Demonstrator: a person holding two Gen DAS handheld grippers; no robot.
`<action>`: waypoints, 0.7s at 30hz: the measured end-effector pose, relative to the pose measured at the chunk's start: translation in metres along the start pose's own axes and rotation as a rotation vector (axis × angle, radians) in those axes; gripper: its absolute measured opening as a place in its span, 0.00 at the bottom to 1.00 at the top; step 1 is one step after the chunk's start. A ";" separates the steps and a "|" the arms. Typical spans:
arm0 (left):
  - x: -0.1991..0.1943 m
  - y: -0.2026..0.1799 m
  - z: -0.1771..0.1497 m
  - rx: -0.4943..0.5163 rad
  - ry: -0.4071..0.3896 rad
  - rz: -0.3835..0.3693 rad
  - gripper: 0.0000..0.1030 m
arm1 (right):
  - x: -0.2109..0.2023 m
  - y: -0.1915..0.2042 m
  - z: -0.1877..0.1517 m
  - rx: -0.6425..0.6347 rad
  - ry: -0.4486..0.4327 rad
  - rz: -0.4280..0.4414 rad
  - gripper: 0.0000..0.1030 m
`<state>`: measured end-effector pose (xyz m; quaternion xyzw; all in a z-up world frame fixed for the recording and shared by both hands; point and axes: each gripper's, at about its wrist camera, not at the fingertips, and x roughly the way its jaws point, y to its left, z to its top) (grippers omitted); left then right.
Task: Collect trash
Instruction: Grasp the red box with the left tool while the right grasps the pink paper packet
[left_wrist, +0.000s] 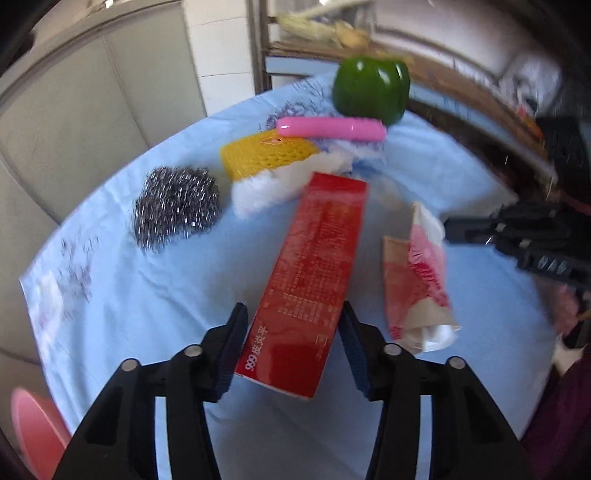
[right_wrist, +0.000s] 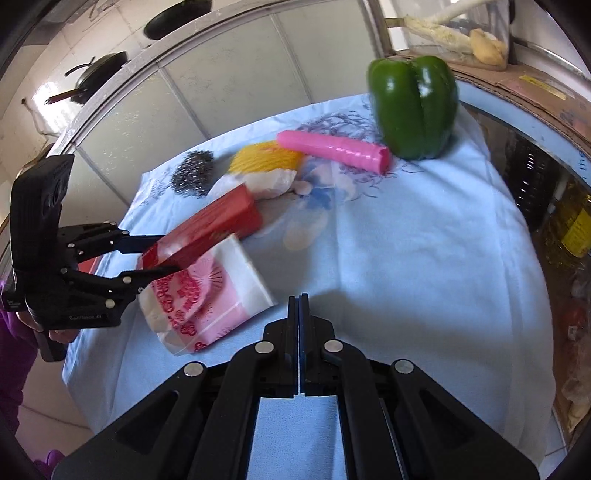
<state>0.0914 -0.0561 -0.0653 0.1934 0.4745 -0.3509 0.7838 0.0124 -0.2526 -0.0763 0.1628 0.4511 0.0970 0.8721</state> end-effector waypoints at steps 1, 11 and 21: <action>-0.003 0.001 -0.004 -0.035 -0.006 -0.001 0.44 | 0.001 0.003 0.000 -0.019 0.008 0.004 0.00; -0.040 -0.006 -0.068 -0.318 -0.064 0.026 0.38 | 0.025 0.044 0.018 -0.141 0.073 0.020 0.02; -0.068 -0.009 -0.106 -0.471 -0.134 0.032 0.38 | 0.015 0.066 0.047 -0.154 -0.021 -0.025 0.36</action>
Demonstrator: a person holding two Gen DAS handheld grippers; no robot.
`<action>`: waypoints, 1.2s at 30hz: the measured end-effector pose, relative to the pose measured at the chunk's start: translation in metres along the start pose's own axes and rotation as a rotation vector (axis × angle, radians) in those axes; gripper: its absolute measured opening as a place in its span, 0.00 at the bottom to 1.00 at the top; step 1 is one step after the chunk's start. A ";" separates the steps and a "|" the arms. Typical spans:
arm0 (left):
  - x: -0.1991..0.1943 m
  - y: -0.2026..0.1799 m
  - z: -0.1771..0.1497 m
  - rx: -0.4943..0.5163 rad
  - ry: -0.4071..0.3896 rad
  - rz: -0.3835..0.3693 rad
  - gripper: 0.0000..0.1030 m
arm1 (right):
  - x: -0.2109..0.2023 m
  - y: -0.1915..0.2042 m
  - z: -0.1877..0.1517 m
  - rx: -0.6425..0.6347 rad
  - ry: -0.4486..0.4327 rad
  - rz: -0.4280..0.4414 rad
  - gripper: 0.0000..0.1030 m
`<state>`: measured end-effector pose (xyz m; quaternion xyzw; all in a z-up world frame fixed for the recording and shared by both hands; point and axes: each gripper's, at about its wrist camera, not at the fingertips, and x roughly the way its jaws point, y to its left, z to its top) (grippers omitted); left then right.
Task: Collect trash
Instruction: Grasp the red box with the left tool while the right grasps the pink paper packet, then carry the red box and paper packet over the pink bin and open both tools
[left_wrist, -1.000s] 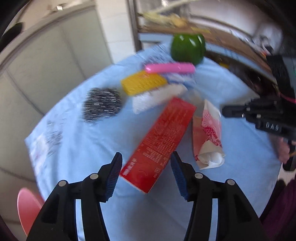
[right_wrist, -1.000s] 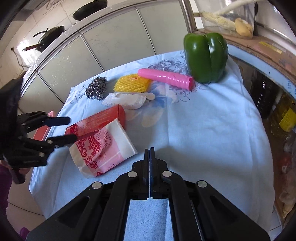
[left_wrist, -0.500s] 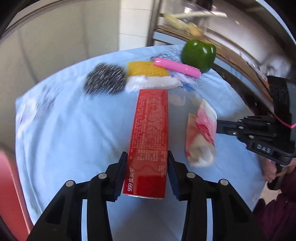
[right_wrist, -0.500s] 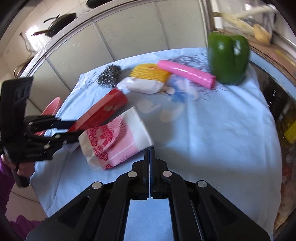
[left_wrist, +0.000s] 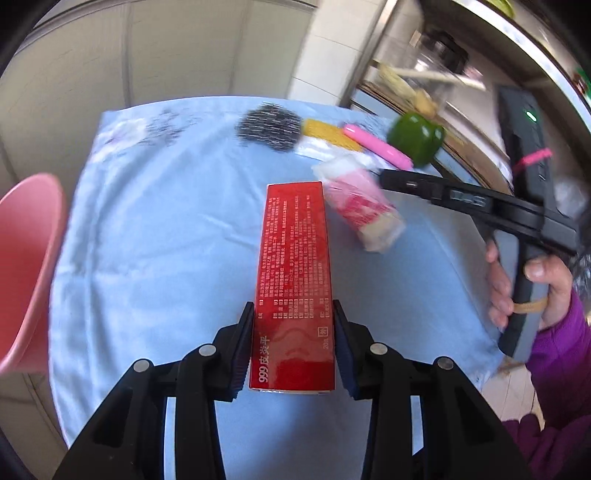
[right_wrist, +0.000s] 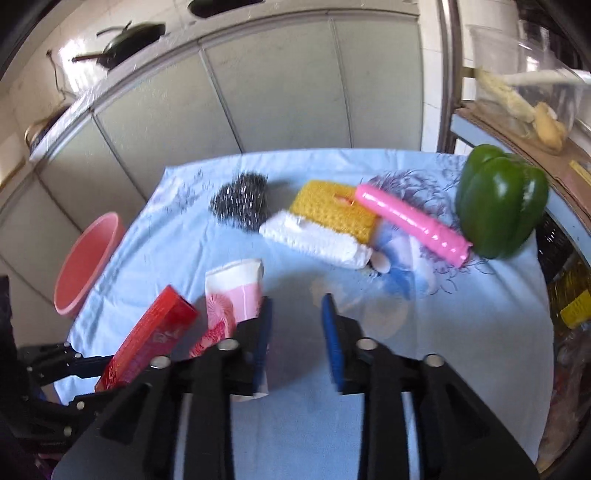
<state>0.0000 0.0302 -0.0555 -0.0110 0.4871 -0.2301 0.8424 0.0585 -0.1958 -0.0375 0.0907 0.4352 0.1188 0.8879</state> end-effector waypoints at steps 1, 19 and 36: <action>-0.002 0.003 0.000 -0.012 -0.007 0.009 0.37 | -0.003 -0.002 -0.001 0.014 -0.004 0.011 0.40; -0.035 0.032 -0.022 -0.172 -0.110 0.023 0.38 | 0.012 0.036 -0.025 -0.066 0.046 -0.017 0.53; -0.071 0.050 -0.030 -0.207 -0.249 0.115 0.38 | -0.019 0.069 -0.026 -0.121 -0.061 -0.012 0.34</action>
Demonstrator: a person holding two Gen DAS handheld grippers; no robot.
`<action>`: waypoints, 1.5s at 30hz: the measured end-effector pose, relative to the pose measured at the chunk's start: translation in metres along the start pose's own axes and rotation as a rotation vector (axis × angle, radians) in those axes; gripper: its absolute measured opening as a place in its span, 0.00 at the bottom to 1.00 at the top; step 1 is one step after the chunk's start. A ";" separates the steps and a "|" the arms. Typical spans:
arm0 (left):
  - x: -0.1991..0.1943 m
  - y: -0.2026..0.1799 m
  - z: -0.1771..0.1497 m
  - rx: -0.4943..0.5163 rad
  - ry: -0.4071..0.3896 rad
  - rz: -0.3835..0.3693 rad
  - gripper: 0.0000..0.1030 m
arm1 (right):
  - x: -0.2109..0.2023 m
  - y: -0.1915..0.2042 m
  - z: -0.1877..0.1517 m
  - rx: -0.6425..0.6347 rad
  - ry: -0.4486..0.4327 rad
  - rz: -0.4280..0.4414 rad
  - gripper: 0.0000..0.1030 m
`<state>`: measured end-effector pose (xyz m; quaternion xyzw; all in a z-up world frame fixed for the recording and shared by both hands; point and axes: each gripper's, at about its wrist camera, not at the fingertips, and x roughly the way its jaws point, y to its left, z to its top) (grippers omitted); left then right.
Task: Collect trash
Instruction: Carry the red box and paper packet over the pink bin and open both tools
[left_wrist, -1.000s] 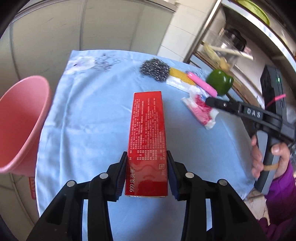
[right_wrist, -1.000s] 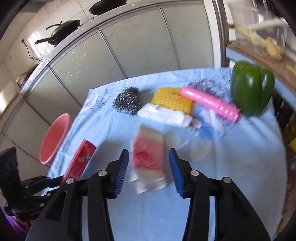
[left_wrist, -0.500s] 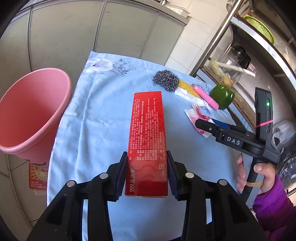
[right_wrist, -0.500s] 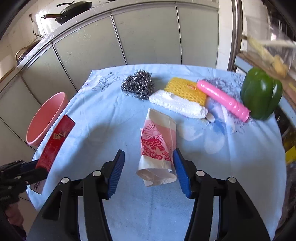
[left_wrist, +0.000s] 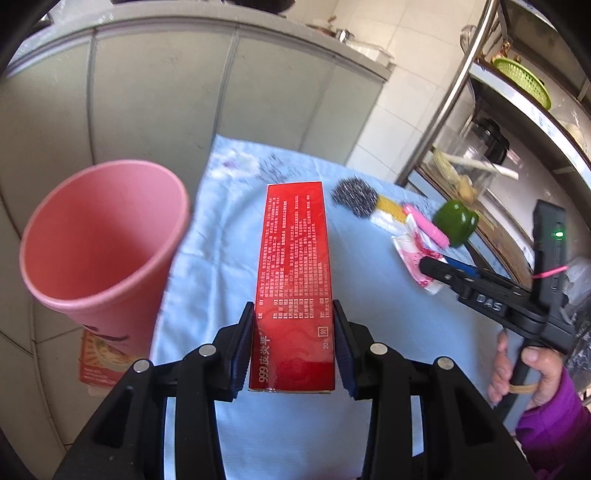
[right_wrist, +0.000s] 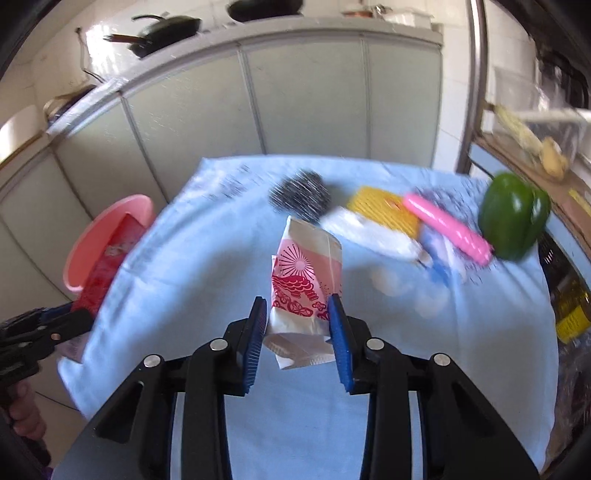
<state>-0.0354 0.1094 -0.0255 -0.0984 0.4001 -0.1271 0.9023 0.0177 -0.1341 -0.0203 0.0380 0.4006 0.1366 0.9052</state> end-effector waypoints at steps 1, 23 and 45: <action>-0.004 0.002 0.001 -0.004 -0.018 0.014 0.38 | -0.004 0.008 0.005 -0.009 -0.015 0.025 0.34; -0.052 0.109 0.024 -0.245 -0.196 0.295 0.38 | 0.026 0.194 0.063 -0.320 -0.045 0.351 0.34; -0.002 0.160 0.029 -0.360 -0.120 0.398 0.38 | 0.099 0.233 0.063 -0.288 0.085 0.397 0.34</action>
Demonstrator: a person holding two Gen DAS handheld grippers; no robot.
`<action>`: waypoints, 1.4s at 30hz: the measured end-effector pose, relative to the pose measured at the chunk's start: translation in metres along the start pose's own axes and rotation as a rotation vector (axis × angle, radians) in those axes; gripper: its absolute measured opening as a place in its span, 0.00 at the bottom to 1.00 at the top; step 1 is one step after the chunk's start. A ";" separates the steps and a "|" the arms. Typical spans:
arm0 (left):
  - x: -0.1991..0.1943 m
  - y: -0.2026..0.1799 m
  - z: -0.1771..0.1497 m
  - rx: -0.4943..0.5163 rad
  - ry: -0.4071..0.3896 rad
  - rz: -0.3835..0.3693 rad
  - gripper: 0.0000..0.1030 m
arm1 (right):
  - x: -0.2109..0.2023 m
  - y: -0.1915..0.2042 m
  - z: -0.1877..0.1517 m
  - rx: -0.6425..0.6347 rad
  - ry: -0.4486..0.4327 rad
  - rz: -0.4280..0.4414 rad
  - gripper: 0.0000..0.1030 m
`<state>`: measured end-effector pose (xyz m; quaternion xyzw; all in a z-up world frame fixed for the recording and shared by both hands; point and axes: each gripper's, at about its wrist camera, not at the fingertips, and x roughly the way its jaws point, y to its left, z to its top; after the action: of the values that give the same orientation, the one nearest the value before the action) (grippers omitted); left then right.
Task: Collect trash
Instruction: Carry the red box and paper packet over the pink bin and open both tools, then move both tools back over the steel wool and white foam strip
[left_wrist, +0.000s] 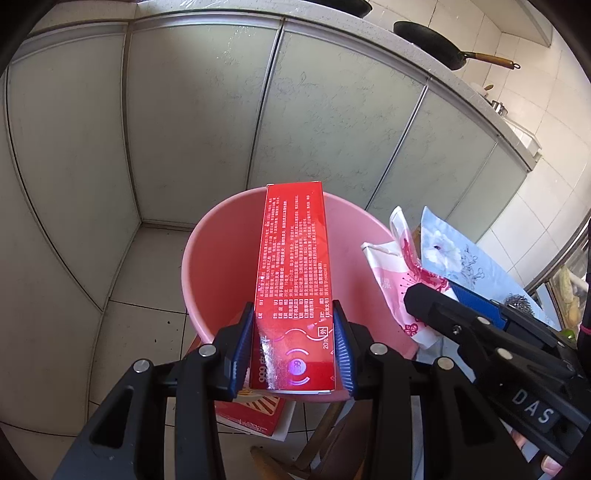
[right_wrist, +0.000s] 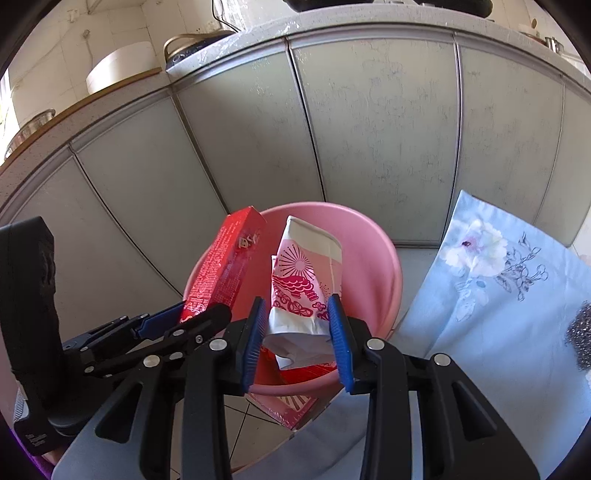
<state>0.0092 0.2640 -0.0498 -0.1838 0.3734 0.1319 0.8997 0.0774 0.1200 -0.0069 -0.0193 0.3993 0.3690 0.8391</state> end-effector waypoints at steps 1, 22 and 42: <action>0.002 0.000 0.000 -0.001 0.002 0.002 0.38 | 0.003 -0.001 0.000 0.005 0.004 -0.001 0.34; 0.004 -0.011 0.003 0.015 -0.017 0.013 0.42 | 0.004 -0.013 0.000 0.039 -0.004 0.010 0.40; -0.048 -0.052 -0.001 0.137 -0.082 -0.040 0.42 | -0.063 -0.026 -0.024 0.036 -0.080 -0.144 0.40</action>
<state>-0.0052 0.2116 -0.0037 -0.1235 0.3408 0.0954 0.9271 0.0522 0.0554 0.0135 -0.0182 0.3696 0.3010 0.8789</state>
